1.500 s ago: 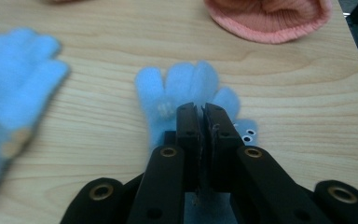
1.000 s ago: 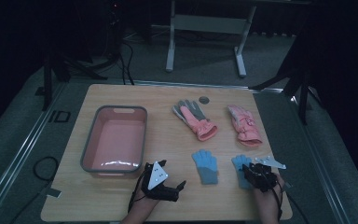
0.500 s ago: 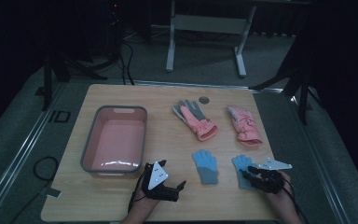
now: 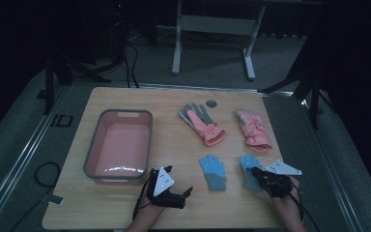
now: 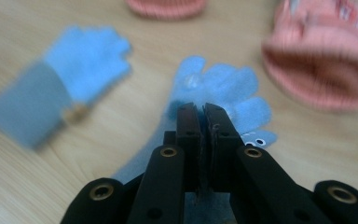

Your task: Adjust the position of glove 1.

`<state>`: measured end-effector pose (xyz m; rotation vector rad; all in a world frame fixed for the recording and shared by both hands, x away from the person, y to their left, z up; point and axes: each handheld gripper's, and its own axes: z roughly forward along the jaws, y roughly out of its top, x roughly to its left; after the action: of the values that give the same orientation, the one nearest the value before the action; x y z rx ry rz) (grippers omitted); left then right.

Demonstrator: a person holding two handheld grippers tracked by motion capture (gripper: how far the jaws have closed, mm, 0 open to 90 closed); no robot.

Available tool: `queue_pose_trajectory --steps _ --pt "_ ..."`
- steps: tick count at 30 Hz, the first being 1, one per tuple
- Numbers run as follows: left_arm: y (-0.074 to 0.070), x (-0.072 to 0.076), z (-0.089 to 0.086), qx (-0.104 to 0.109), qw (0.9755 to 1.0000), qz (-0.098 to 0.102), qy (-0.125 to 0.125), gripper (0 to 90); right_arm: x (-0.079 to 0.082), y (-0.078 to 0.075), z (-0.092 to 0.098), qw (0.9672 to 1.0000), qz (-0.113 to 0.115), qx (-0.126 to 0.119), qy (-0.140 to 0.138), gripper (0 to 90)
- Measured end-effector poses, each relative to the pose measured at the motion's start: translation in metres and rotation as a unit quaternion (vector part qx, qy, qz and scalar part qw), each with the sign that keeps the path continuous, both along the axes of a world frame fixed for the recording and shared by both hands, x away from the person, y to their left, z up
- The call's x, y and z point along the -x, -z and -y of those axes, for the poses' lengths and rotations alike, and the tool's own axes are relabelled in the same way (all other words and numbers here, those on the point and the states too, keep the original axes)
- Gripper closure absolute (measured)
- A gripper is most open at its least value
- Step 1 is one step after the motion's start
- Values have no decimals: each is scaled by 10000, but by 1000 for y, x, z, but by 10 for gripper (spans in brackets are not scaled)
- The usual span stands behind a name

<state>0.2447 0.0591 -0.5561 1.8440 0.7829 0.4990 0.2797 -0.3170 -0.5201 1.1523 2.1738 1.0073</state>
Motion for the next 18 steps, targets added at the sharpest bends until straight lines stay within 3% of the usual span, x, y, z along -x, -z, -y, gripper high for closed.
queue_pose_trajectory --steps 4,5,6,8,9,14,18 --pt "0 0 0 -4 10000 11 6 0 1 -26 -19 9996 211 -21 -190 855" --pt "0 0 0 -4 10000 11 6 0 1 -26 -19 9996 211 -21 -190 855" --pt "0 0 0 9 10000 -4 1 0 1 -43 -33 9987 307 -122 -377 855" --pt "0 0 0 11 10000 -5 1 0 0 -46 -37 9985 322 -152 -428 855" --pt "0 0 0 9 10000 -1 4 0 0 -51 -49 9976 388 -115 -561 855" --pt "0 0 0 15 10000 3 9 0 -2 -49 -72 9960 346 -63 -822 855" --pt "0 0 0 23 10000 4 5 0 -5 -40 -89 9942 229 -28 -1050 855"
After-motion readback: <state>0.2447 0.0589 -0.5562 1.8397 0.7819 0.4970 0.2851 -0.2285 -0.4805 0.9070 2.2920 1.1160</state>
